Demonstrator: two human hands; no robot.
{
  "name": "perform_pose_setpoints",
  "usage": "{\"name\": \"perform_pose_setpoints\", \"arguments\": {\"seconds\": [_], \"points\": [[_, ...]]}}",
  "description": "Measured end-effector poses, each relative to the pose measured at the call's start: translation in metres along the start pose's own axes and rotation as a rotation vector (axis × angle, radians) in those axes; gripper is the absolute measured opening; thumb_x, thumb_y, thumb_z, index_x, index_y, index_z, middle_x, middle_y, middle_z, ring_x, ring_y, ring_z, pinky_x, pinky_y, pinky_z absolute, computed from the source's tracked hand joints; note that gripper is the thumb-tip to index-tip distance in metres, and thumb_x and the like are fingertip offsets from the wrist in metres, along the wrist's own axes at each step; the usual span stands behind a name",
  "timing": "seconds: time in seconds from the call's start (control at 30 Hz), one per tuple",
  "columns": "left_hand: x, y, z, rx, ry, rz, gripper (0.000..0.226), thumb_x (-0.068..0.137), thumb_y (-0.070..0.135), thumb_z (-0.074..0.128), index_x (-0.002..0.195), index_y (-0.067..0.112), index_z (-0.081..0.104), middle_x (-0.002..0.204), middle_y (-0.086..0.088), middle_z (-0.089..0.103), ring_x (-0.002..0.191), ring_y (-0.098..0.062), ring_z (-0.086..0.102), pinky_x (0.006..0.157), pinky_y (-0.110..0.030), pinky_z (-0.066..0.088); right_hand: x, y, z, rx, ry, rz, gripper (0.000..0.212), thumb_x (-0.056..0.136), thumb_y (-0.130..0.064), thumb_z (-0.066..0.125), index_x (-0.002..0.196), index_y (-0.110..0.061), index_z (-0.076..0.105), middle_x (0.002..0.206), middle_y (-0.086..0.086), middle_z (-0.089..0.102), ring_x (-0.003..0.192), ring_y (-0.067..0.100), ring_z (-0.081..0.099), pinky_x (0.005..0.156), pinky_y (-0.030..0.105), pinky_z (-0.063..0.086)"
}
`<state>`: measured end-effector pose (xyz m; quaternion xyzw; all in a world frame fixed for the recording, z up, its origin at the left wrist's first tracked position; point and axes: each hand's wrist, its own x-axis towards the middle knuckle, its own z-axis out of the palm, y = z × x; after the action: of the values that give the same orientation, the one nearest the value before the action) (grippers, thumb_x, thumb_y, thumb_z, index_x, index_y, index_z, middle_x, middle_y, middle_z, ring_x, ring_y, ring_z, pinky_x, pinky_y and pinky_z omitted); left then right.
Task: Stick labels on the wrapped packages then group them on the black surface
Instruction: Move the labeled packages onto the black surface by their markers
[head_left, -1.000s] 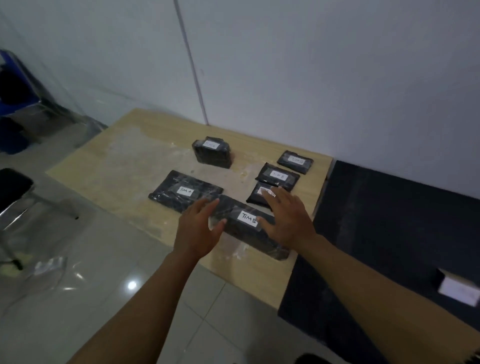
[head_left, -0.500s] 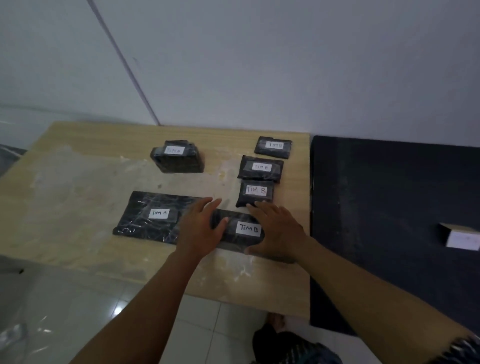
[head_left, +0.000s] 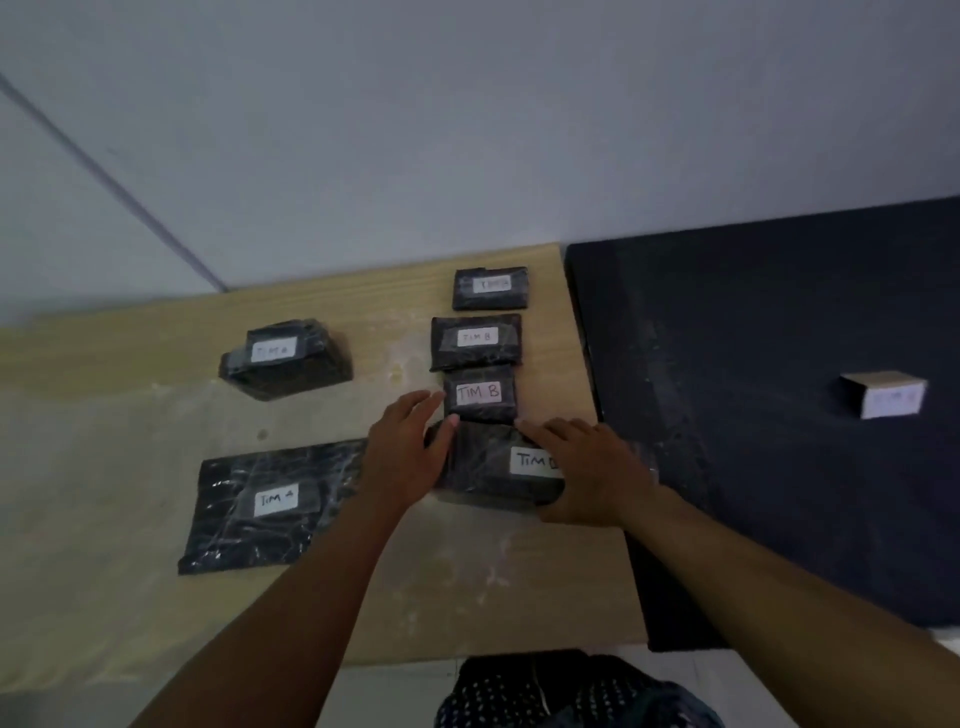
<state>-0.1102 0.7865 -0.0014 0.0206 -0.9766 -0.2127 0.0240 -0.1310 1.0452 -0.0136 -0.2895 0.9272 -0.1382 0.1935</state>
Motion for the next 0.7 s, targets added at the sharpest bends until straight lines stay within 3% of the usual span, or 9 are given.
{"name": "perform_pose_setpoints", "arguments": {"seconds": [0.17, 0.27, 0.33, 0.53, 0.63, 0.7], "points": [[0.045, 0.012, 0.017, -0.139, -0.06, -0.01, 0.05, 0.097, 0.042, 0.04, 0.13, 0.012, 0.061, 0.129, -0.012, 0.06, 0.117, -0.031, 0.057, 0.096, -0.044, 0.05, -0.028, 0.034, -0.009, 0.052, 0.142, 0.096, 0.107, 0.066, -0.074, 0.064, 0.155, -0.031, 0.025, 0.137, -0.004, 0.05, 0.118, 0.02, 0.05, 0.091, 0.037, 0.038], [0.069, 0.012, 0.028, -0.169, -0.109, 0.034, 0.043, 0.098, 0.035, 0.045, 0.129, 0.01, 0.062, 0.128, -0.014, 0.061, 0.116, -0.034, 0.057, 0.094, -0.043, 0.05, -0.039, 0.044, -0.019, 0.125, 0.2, 0.171, 0.107, 0.066, -0.07, 0.068, 0.156, -0.032, 0.022, 0.135, -0.006, 0.049, 0.117, 0.017, 0.048, 0.09, 0.033, 0.035], [0.078, 0.008, 0.034, -0.124, -0.163, 0.101, 0.042, 0.096, 0.032, 0.053, 0.13, 0.008, 0.061, 0.128, -0.017, 0.061, 0.116, -0.036, 0.057, 0.092, -0.046, 0.051, -0.041, 0.047, -0.023, 0.157, 0.249, 0.244, 0.109, 0.067, -0.069, 0.068, 0.157, -0.034, 0.017, 0.136, -0.005, 0.048, 0.119, 0.018, 0.047, 0.093, 0.037, 0.039], [0.089, 0.004, 0.045, 0.062, -0.363, 0.296, 0.084, 0.072, 0.054, 0.077, 0.141, 0.016, 0.051, 0.14, -0.013, 0.052, 0.125, -0.034, 0.053, 0.097, -0.047, 0.049, -0.031, 0.049, -0.03, 0.145, 0.36, 0.437, 0.112, 0.066, -0.07, 0.065, 0.157, -0.036, 0.011, 0.141, -0.002, 0.045, 0.123, 0.024, 0.047, 0.097, 0.047, 0.039], [0.093, 0.004, 0.053, 0.17, -0.423, 0.265, 0.102, 0.067, 0.056, 0.08, 0.15, 0.019, 0.035, 0.146, -0.01, 0.042, 0.132, -0.033, 0.043, 0.102, -0.047, 0.043, -0.024, 0.046, -0.032, 0.14, 0.415, 0.494, 0.112, 0.066, -0.066, 0.071, 0.157, -0.034, 0.015, 0.137, -0.002, 0.048, 0.12, 0.024, 0.05, 0.094, 0.044, 0.038], [0.095, 0.005, 0.057, 0.228, -0.426, 0.228, 0.102, 0.072, 0.051, 0.077, 0.154, 0.017, 0.026, 0.149, -0.011, 0.037, 0.135, -0.033, 0.037, 0.104, -0.046, 0.038, -0.021, 0.043, -0.032, 0.134, 0.447, 0.516, 0.112, 0.067, -0.063, 0.075, 0.157, -0.032, 0.016, 0.135, -0.001, 0.049, 0.118, 0.024, 0.05, 0.094, 0.041, 0.037]]}}
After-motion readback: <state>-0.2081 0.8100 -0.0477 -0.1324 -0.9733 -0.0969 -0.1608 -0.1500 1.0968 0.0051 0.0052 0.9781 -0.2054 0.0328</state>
